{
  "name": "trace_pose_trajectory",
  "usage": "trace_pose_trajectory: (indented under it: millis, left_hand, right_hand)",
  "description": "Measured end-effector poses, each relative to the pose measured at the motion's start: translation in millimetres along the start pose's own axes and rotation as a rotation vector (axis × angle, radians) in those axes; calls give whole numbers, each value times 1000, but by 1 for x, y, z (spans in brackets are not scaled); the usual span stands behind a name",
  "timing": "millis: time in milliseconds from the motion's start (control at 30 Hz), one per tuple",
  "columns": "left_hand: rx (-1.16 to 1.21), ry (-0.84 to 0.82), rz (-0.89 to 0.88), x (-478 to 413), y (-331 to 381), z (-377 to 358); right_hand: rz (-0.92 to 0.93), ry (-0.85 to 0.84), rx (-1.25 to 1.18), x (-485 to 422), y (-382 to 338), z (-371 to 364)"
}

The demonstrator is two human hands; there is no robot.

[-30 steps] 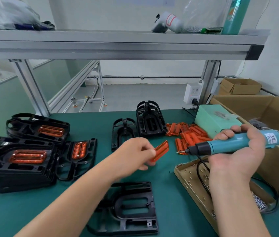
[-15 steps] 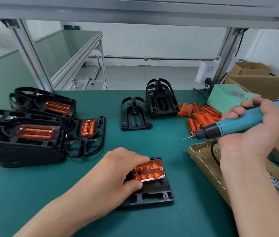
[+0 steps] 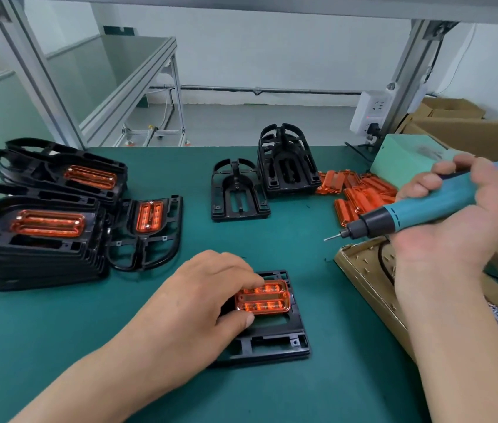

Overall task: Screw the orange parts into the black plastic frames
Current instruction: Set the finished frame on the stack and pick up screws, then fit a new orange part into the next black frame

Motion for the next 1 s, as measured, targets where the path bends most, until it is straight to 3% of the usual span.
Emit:
trace_pose_trajectory:
  millis: [467,733,867,1000]
  left_hand:
    - [-8,102,-21,4,5,8]
    - [453,151,-19,3,-17,19]
    - [778,182,103,0,-36,16]
    - [784,226,138,-4,-43,20]
  right_hand:
    - [-11,-6,-11,0,1,-1]
    - [-10,-6,0,1,1,-1]
    - [-15,-8,11,1,2,-1]
    - [-16,-8,6,2,2,-1]
Point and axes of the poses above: each hand's wrist, its own x-axis away from the middle knuckle, its own z-axis out of the back of the hand, y = z × x, the point moved 10 cm from there along -x, towards the middle knuckle, and after that the axes turned 6 degrees about -y, right-handed, at the moved point
